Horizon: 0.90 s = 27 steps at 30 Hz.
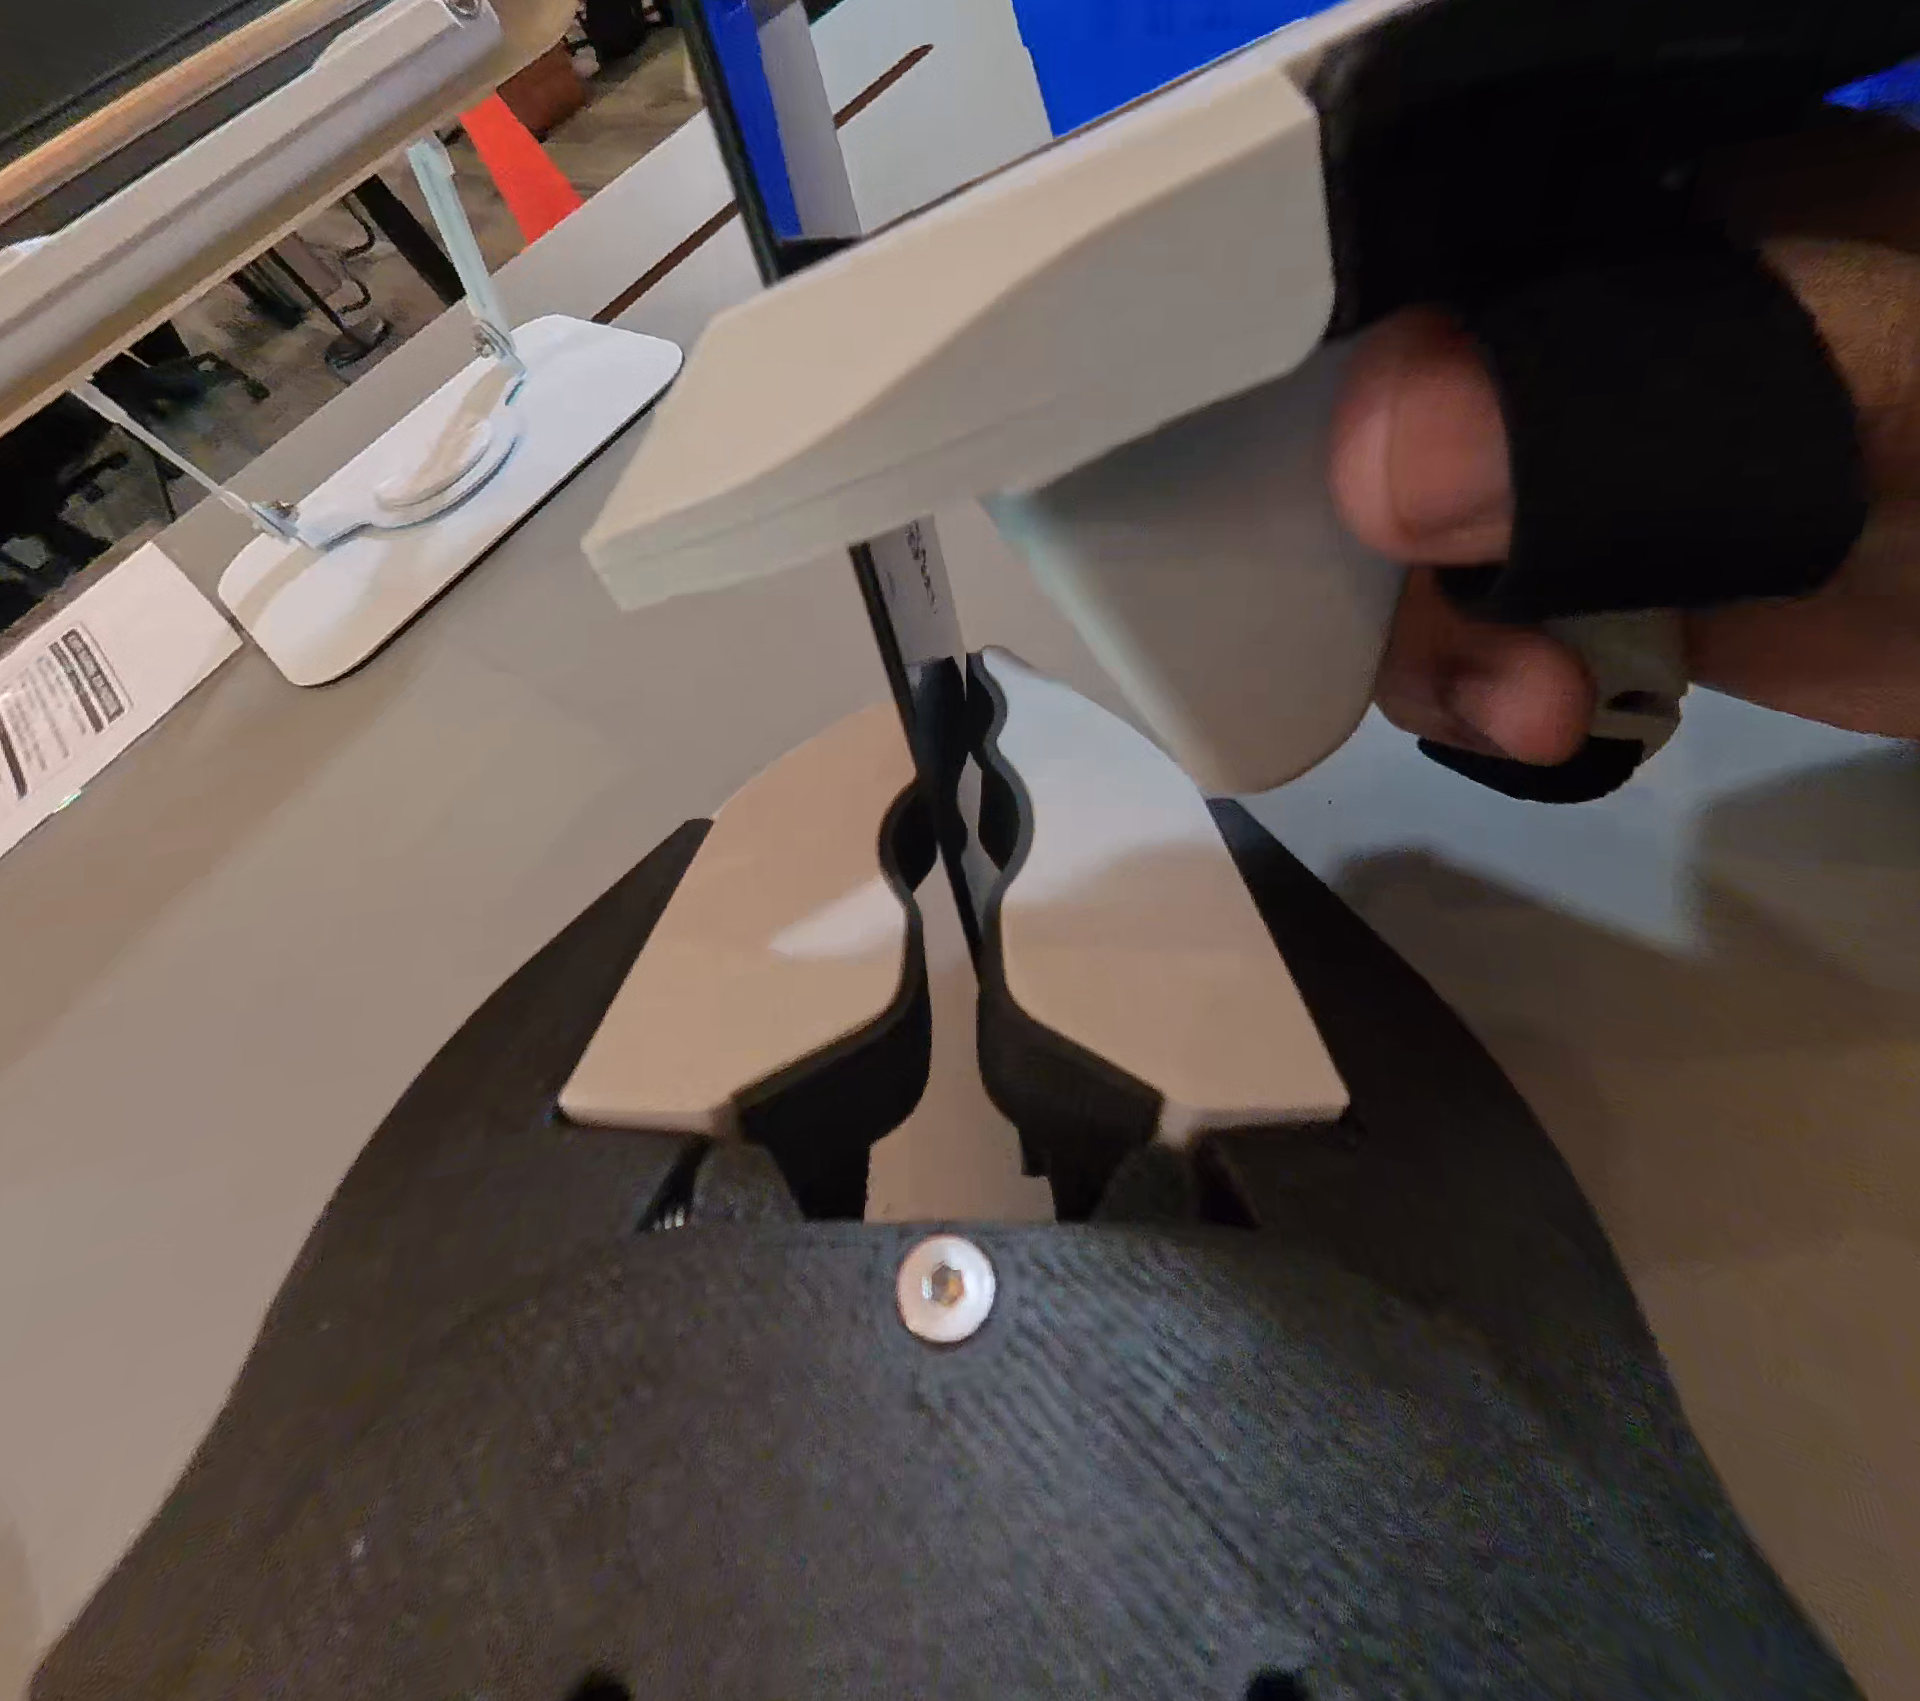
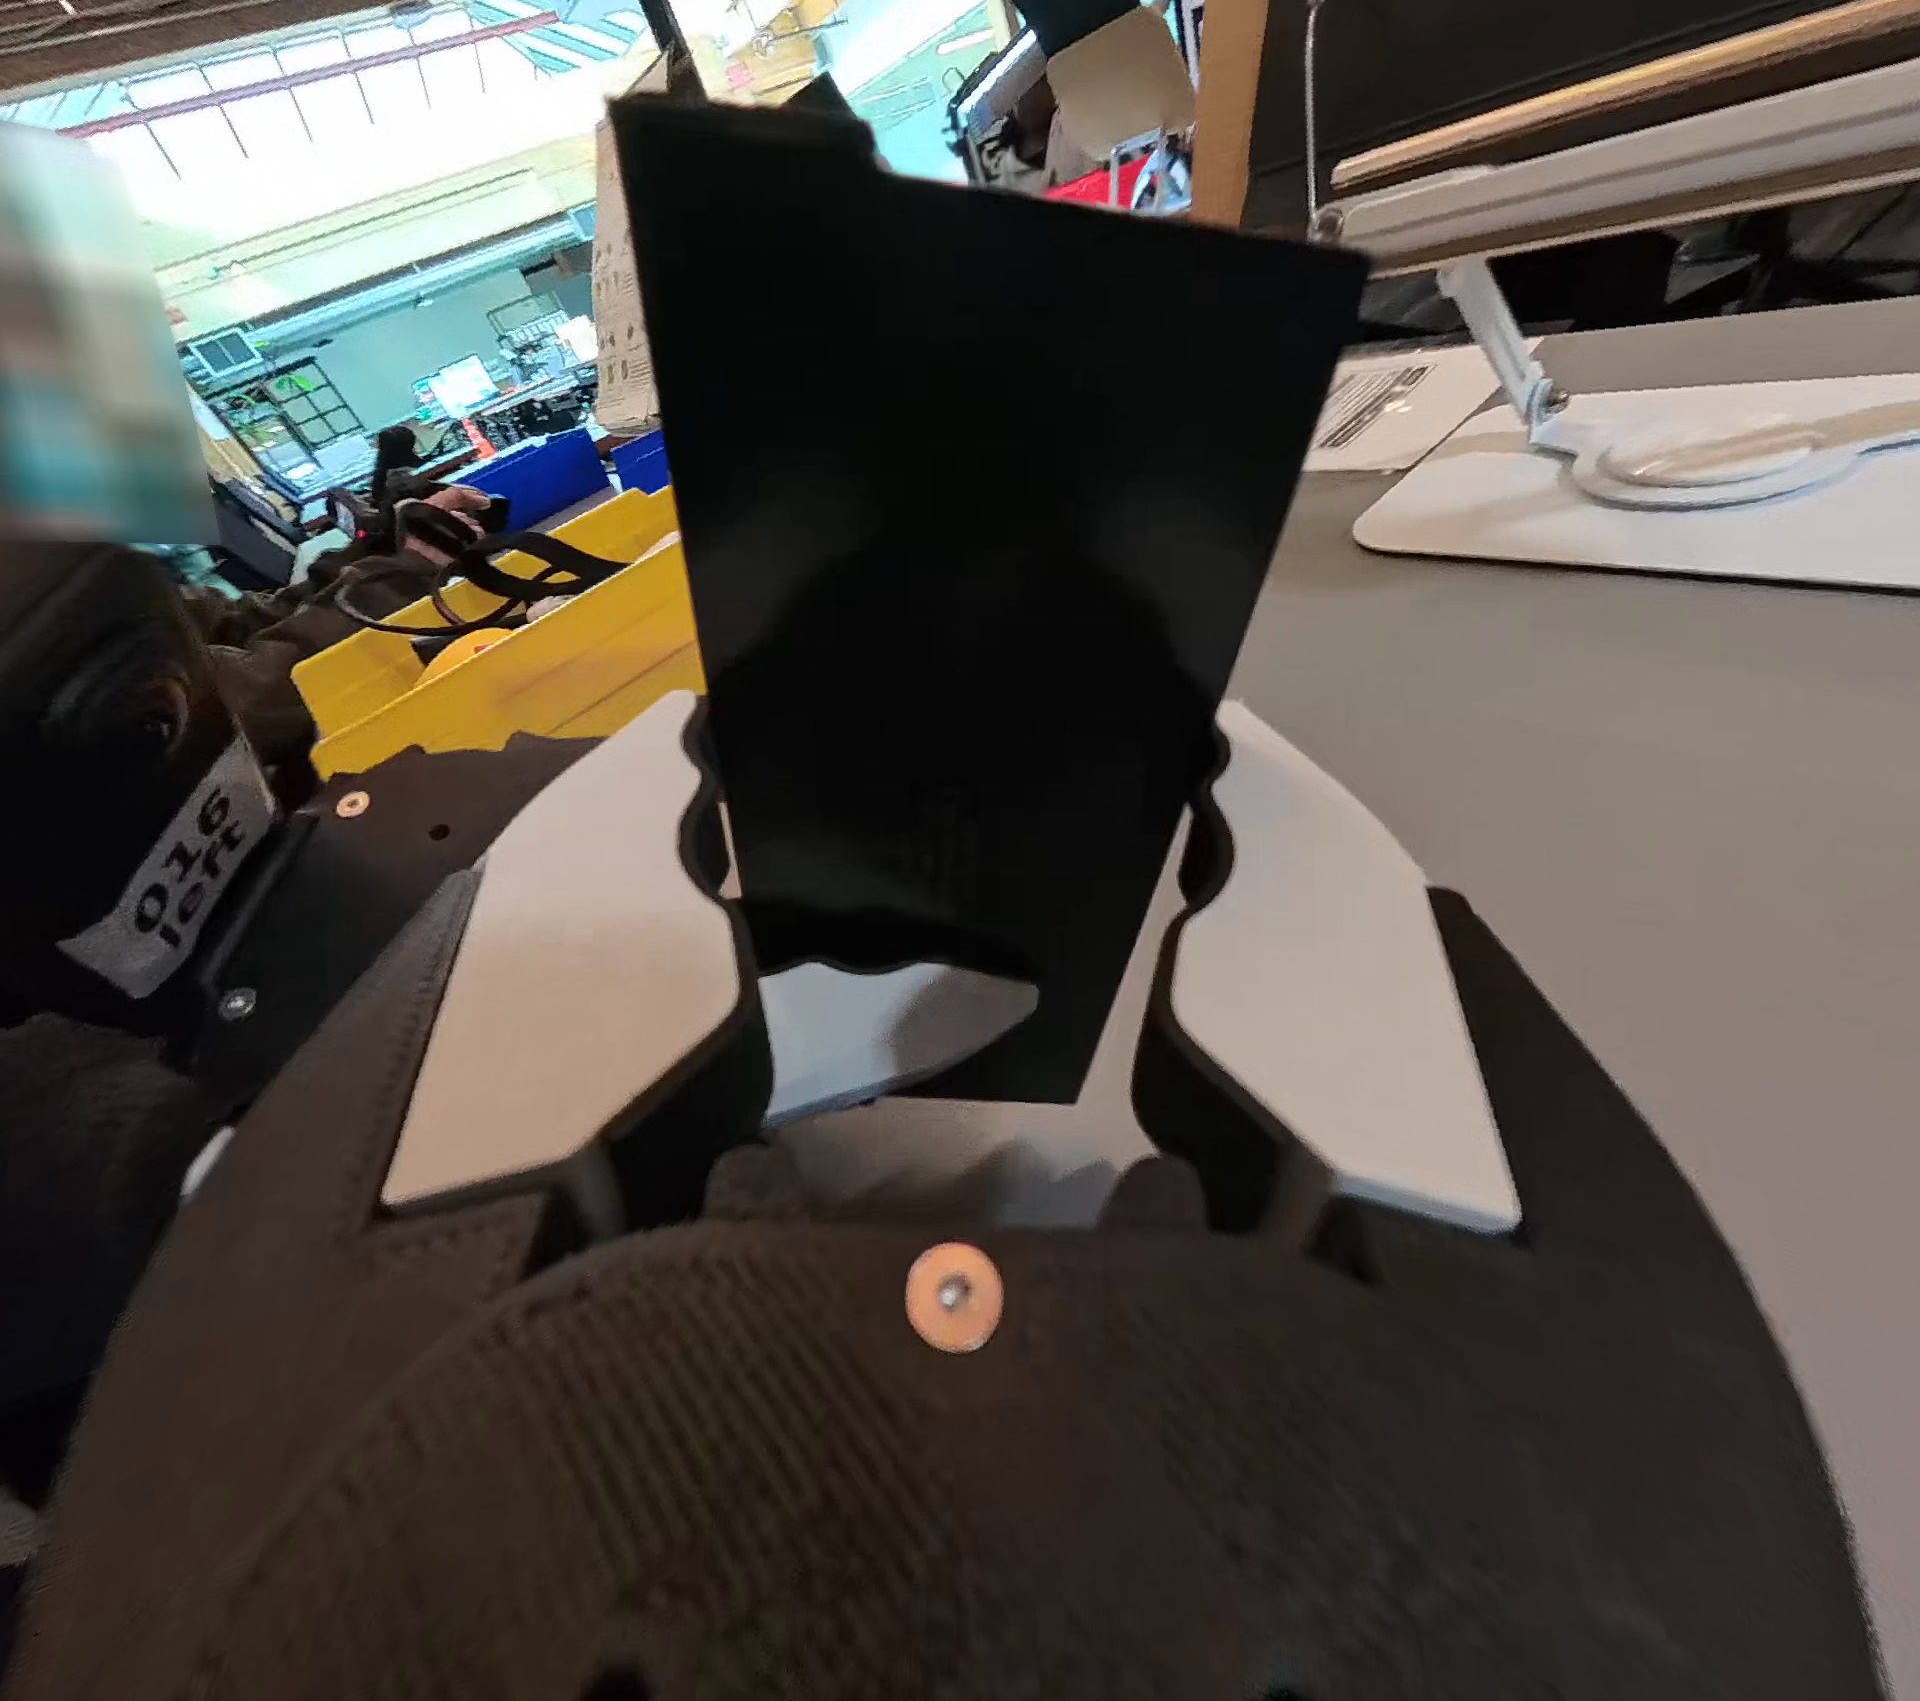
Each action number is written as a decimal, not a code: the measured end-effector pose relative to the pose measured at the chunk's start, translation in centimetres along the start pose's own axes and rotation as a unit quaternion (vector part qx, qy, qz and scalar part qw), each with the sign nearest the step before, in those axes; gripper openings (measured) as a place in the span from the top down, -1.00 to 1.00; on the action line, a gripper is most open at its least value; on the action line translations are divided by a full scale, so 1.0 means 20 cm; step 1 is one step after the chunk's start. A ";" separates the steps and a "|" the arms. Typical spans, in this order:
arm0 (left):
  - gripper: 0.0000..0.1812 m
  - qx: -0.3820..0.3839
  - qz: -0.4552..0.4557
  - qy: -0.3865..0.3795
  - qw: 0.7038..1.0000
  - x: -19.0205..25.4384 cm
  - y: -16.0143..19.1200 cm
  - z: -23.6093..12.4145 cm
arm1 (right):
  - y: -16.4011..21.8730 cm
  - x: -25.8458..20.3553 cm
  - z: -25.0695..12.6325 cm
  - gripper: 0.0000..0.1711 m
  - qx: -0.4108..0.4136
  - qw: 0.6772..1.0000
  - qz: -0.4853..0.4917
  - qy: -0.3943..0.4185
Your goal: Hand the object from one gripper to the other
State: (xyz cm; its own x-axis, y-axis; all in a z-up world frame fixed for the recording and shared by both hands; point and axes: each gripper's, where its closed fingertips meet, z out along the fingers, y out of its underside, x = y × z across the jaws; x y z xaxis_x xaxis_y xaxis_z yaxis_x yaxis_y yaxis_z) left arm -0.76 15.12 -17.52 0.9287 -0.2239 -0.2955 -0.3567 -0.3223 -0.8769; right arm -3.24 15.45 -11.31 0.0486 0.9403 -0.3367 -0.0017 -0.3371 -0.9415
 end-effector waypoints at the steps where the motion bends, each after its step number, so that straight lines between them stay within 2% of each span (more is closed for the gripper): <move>1: 0.93 0.003 0.002 0.001 1.000 0.00 0.00 0.00 | 0.00 0.00 0.00 -0.03 -0.003 1.000 0.012 -0.006; 5: 0.92 0.023 0.028 -0.003 0.999 0.00 -0.02 -0.01 | -0.01 0.02 -0.01 -0.03 -0.007 0.999 0.045 -0.027; 8: 0.75 0.056 0.081 -0.017 0.995 0.01 -0.06 -0.03 | -0.07 0.03 -0.03 -0.03 0.008 0.999 0.022 -0.040; 10: 0.65 0.079 0.084 -0.006 0.993 0.04 -0.09 -0.05 | -0.12 0.05 -0.06 -0.03 0.016 0.998 -0.019 -0.053; 13: 0.41 0.091 -0.010 0.063 0.994 0.08 -0.10 -0.04 | -0.19 0.11 -0.11 -0.03 0.025 0.996 -0.056 -0.061; 15: 0.18 0.102 -0.093 0.115 0.984 0.08 -0.11 -0.05 | -0.21 0.08 -0.14 -0.03 0.030 0.992 -0.031 -0.119; 17: 0.03 0.129 -0.180 0.171 0.960 0.06 -0.15 -0.07 | -0.21 0.03 -0.17 -0.03 0.024 0.981 0.008 -0.193; 19: -0.03 0.144 -0.268 0.240 0.922 0.05 -0.18 -0.11 | -0.20 0.00 -0.18 -0.03 0.019 0.974 0.021 -0.225; 22: -0.01 0.155 -0.358 0.337 0.857 0.06 -0.22 -0.16 | -0.18 -0.08 -0.21 -0.03 0.002 0.960 0.018 -0.281; 25: 0.02 0.173 -0.399 0.381 0.816 0.05 -0.26 -0.20 | -0.19 -0.18 -0.26 -0.03 -0.005 0.932 0.067 -0.357; 27: 0.10 0.160 -0.415 0.430 0.786 0.09 -0.26 -0.22 | -0.21 -0.22 -0.29 -0.04 -0.003 0.912 0.099 -0.397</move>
State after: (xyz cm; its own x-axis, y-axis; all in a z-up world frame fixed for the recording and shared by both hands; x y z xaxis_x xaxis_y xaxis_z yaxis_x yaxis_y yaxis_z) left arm 2.36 12.25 -11.80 0.3681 -0.6418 0.6727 0.5067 -0.4682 -0.7239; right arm 2.37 12.38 -5.75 -0.6907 0.5973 -0.4075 0.0740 -0.5022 -0.8616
